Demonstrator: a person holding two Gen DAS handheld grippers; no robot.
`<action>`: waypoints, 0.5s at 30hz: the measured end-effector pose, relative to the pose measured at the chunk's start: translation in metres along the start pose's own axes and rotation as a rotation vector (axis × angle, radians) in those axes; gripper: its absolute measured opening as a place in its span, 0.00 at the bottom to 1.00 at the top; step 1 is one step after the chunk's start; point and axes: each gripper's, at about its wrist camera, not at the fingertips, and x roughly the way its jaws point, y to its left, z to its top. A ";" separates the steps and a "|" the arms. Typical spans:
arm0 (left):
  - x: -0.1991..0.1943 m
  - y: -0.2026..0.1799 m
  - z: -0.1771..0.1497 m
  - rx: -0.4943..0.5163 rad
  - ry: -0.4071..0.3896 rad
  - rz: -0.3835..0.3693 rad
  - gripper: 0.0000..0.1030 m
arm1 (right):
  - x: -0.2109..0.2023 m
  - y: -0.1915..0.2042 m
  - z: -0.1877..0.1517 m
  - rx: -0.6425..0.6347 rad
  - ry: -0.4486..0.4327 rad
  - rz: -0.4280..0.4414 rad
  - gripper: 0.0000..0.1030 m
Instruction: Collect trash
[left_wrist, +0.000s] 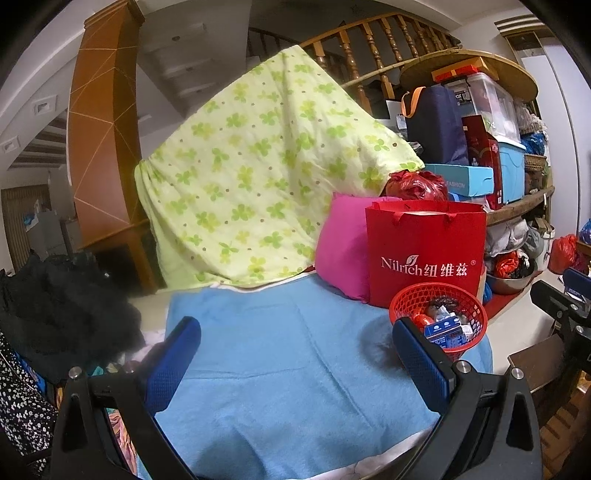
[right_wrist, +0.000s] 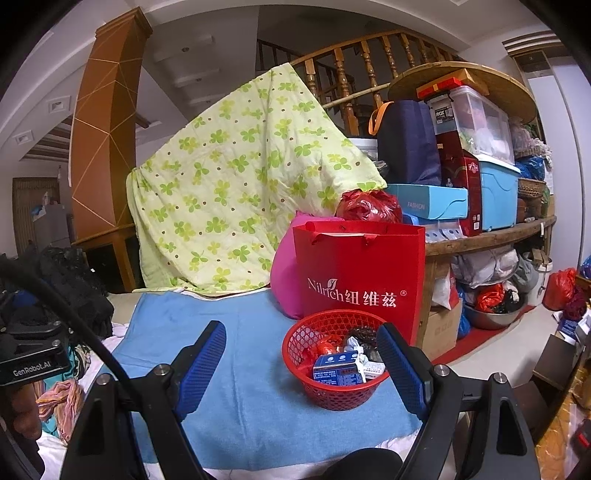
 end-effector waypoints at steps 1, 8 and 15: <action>0.000 0.001 -0.002 0.002 0.000 0.000 1.00 | 0.000 0.000 0.000 0.000 0.000 0.000 0.84; 0.000 0.000 -0.002 0.002 0.001 0.000 1.00 | -0.001 0.001 0.001 -0.006 0.003 0.001 0.84; 0.001 0.000 -0.005 0.011 0.004 -0.004 1.00 | -0.002 0.002 0.000 -0.005 0.000 0.001 0.84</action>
